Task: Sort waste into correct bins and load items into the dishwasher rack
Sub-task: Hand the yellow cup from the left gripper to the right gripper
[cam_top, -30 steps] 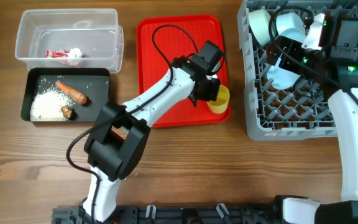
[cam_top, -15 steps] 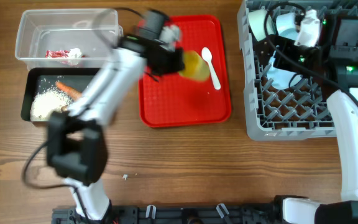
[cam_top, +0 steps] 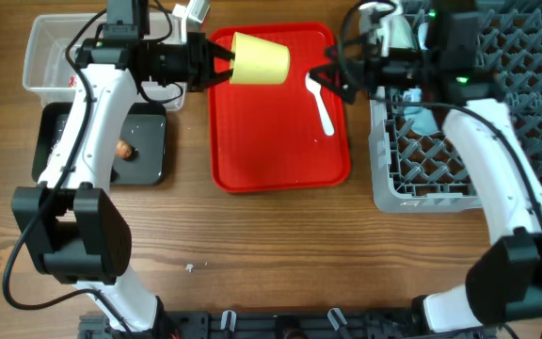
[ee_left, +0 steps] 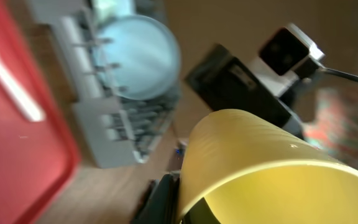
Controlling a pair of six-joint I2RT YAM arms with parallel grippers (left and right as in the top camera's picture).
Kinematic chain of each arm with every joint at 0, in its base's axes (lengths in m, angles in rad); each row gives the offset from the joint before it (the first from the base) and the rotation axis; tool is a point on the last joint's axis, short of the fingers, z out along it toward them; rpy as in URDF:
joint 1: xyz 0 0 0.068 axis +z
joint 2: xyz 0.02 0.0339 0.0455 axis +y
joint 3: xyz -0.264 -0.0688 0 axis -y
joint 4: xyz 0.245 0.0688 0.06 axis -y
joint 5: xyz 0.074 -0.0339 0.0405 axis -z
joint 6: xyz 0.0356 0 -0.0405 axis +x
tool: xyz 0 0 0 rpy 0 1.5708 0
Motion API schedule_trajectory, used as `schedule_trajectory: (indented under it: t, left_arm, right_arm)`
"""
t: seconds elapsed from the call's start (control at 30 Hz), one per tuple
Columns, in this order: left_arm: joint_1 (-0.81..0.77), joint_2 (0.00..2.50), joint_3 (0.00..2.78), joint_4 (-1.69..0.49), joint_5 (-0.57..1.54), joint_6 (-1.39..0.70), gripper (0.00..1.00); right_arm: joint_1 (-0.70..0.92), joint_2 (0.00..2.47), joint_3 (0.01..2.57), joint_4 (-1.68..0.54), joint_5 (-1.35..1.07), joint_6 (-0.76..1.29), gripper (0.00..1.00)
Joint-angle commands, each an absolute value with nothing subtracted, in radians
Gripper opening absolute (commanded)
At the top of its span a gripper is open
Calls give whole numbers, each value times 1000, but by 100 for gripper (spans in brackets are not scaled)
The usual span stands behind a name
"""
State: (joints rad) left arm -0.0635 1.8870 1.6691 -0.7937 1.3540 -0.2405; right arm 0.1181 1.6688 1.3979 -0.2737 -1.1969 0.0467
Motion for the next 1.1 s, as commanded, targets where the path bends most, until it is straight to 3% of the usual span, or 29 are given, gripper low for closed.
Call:
schedule_trajectory:
  t: [0.0,0.3,0.73,0.9,1.07]
  left_arm:
    - [-89,1878,1676,-794,1496,-212,4]
    - [-125,1878,1676,-794,1511,-216,4]
    - [-140,1878,1676,-794,1510,-216,5]
    - [-139,1878,1676,-794,1510,-216,18]
    - [-139,1878,1676,-794,1497,-216,47]
  right_arm:
    - [165,1693,1412,-180,-1348,82,100]
    - [242,1695,1412,-33,-1343,133,100]
    - [259,1695,1412,-22,-1340,133,71]
    - [259,1695,1412,-12,-1340,133,66]
    - [237,1695,1412,-10,-1301,138,64]
